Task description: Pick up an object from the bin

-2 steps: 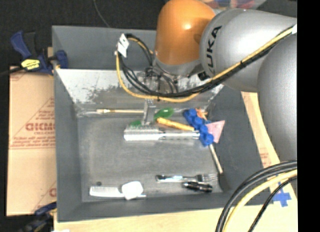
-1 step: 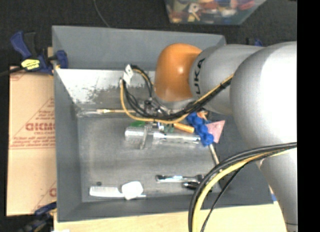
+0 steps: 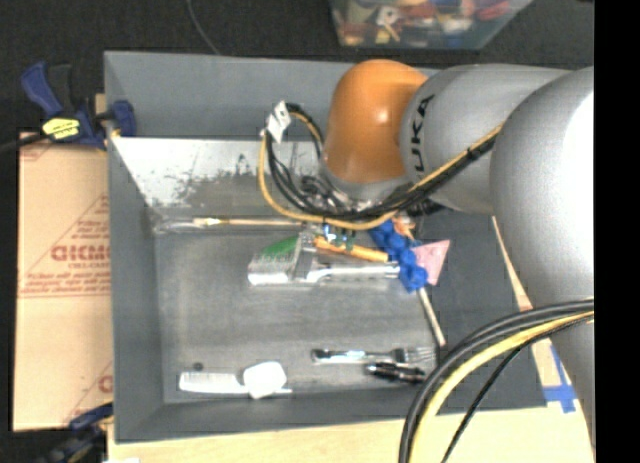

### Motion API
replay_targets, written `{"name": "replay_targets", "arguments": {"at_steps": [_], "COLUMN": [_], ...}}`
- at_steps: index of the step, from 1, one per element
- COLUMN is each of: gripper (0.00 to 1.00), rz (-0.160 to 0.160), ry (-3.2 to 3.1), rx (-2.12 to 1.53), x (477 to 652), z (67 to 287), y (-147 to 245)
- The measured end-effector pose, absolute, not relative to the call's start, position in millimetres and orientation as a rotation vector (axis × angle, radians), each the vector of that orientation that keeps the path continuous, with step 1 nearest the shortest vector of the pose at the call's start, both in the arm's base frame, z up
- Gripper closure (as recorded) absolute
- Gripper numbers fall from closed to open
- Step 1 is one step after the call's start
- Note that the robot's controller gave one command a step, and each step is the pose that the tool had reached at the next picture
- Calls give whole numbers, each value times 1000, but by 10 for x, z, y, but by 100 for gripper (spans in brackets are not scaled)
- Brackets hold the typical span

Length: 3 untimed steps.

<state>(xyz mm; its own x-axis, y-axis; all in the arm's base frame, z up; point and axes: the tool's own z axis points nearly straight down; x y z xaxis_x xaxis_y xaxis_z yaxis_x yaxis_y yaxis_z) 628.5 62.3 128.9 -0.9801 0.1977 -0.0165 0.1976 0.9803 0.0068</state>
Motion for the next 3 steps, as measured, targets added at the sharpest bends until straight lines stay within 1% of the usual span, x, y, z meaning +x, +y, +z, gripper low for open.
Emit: {"name": "replay_targets", "arguments": {"at_steps": [1,2,3], "gripper": [0,0,100], "rz": [6,11,10], "ry": [3130,3084,3119], "rx": [123,456,137], "x": [6351,6182,6380], "z": [643,719,690], "y": [639,537,629]}}
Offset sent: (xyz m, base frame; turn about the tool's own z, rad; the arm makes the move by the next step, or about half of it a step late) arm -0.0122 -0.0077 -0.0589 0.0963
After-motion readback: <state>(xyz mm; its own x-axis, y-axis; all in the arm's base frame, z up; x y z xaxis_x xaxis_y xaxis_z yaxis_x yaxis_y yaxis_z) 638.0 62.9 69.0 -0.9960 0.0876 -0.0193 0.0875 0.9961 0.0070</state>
